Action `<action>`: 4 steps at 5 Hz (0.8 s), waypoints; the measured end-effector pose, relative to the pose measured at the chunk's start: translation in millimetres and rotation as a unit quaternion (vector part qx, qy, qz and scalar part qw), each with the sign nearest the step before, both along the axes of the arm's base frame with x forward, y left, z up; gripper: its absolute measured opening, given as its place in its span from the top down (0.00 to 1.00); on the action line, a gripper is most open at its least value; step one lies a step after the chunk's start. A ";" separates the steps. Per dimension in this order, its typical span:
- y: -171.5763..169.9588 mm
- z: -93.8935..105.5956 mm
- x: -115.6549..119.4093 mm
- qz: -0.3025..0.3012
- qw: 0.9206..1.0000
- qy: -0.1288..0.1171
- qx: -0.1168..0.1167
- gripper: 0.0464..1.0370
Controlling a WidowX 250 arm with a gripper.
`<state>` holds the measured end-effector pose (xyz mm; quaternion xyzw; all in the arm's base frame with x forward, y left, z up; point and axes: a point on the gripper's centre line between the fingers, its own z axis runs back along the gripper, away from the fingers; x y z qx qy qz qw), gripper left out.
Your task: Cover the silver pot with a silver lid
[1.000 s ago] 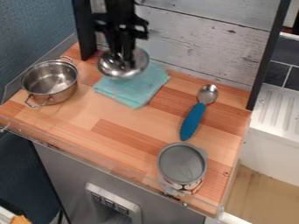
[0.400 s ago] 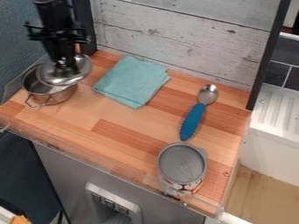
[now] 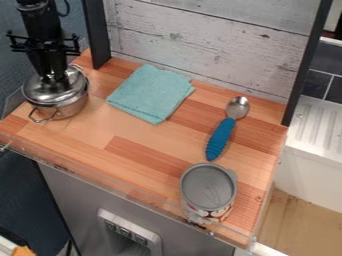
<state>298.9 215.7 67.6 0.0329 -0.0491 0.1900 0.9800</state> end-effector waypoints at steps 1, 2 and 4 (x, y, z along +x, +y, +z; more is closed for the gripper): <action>5.6 -2.2 -1.9 0.007 1.000 0.009 0.013 0.76; 10.9 -5.5 -1.1 0.029 0.999 0.020 0.019 0.70; 12.0 -5.5 10.5 0.043 0.998 0.027 0.021 0.10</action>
